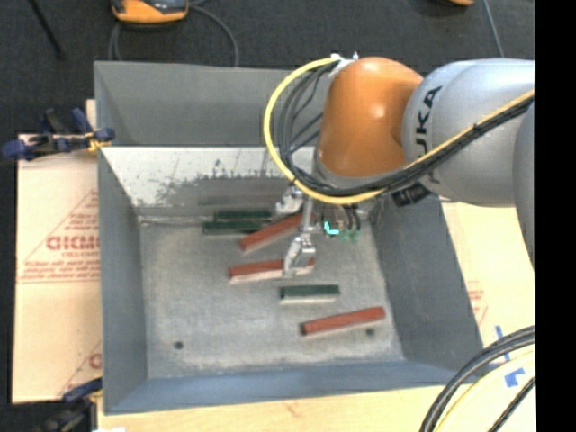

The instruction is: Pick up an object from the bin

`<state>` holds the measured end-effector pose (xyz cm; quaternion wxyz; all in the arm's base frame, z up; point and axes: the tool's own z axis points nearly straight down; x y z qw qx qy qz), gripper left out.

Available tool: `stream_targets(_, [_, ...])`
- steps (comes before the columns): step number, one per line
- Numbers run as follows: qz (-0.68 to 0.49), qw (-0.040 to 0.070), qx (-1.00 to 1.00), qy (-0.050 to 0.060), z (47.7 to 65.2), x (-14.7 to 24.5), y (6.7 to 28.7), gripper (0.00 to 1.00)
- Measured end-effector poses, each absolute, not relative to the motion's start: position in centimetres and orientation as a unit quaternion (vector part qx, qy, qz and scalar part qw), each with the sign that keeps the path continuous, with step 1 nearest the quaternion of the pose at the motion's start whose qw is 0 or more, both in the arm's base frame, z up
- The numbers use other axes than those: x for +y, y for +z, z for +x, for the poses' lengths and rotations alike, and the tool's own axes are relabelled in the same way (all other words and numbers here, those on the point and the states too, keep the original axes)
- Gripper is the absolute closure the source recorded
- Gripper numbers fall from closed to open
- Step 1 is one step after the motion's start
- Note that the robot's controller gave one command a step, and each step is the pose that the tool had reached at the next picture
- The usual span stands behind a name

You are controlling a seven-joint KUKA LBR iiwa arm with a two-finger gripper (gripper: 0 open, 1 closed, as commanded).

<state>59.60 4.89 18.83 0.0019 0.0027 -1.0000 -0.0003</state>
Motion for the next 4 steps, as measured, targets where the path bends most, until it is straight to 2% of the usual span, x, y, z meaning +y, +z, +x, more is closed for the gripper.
stream_targets(1, [0.002,-0.002,-1.0,0.0,59.8,4.9,19.3,0.0])
stream_targets(2, [-0.002,-0.004,-1.0,-0.001,59.8,4.8,8.3,1.0])
stream_targets(3, [-0.003,-0.004,-1.0,-0.001,59.8,4.8,8.3,1.0])
stream_targets(4, [0.024,-0.007,-1.0,0.0,61.9,4.5,26.3,1.0])
